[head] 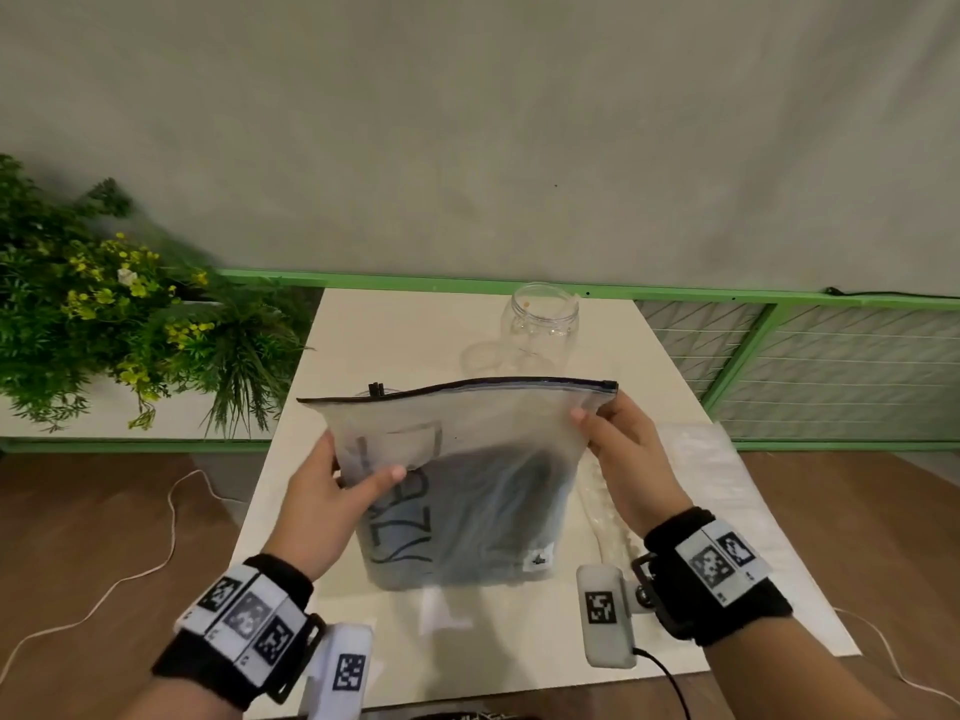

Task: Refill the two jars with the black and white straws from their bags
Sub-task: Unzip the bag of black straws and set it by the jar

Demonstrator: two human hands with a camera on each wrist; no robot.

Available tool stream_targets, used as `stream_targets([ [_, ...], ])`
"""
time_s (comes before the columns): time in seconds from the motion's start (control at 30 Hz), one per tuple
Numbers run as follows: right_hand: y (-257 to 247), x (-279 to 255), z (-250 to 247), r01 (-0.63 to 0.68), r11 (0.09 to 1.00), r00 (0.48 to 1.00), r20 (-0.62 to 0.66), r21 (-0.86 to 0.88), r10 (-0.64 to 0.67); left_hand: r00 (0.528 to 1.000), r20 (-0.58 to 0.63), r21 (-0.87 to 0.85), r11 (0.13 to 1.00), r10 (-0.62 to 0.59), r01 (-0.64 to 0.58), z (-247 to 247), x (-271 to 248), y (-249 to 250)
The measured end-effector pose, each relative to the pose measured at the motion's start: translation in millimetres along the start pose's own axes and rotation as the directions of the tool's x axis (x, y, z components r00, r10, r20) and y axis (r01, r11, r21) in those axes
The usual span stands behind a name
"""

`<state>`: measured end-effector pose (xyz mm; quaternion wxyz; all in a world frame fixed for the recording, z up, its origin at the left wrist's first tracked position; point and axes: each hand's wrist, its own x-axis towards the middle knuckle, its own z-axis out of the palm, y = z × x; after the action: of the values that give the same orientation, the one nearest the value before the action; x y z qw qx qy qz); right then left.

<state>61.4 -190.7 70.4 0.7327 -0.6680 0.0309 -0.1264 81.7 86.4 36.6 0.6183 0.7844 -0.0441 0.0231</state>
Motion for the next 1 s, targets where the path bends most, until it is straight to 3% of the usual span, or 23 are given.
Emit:
stream_targets([
  [0.1,-7.7,2.6,-4.7,0.057,0.997,0.997,-0.046,0.054,-0.054,0.988,-0.119,0.016,0.996,0.095,-0.093,-15.8,8.8,20.4],
  [0.33,-12.7,2.0,-11.1,0.131,0.991,0.984,-0.121,0.014,-0.128,0.982,-0.154,0.062,0.993,0.108,-0.100,-31.3,11.9,36.8],
  [0.4,-13.4,1.0,-14.0,0.132,0.991,0.985,-0.111,0.008,-0.130,0.955,-0.255,0.151,0.982,0.152,-0.116,-28.7,13.1,48.9],
  [0.43,-13.8,0.8,-15.5,0.129,0.992,0.986,-0.110,0.018,-0.126,0.931,-0.281,0.238,0.957,0.232,-0.167,-24.4,12.8,59.2],
  [0.5,-14.8,-0.2,-16.7,0.127,0.991,0.986,-0.116,0.047,-0.121,0.870,-0.197,0.409,0.844,0.451,-0.346,-7.1,10.6,80.4],
  [0.57,-14.8,-1.7,-17.5,0.133,0.988,0.985,-0.122,0.077,-0.123,0.811,0.038,0.478,0.702,0.584,-0.528,20.7,7.8,101.9],
  [0.63,-13.1,-2.8,-19.0,0.143,0.984,0.987,-0.092,0.108,-0.134,0.772,0.280,0.493,0.605,0.570,-0.625,54.2,10.1,119.8],
  [0.7,-13.0,-5.1,-22.0,0.134,0.981,0.991,-0.035,0.143,-0.130,0.754,0.421,0.514,0.552,0.505,-0.656,84.3,17.1,130.4],
  [0.9,-16.5,-11.2,-27.5,0.108,0.988,0.994,-0.017,0.106,-0.107,0.711,0.479,0.501,0.505,0.515,-0.703,123.9,30.5,131.0],
  [1.0,-16.3,-13.0,-27.2,0.099,0.991,0.995,-0.038,0.096,-0.095,0.681,0.489,0.544,0.421,0.544,-0.726,128.2,31.4,128.0],
])
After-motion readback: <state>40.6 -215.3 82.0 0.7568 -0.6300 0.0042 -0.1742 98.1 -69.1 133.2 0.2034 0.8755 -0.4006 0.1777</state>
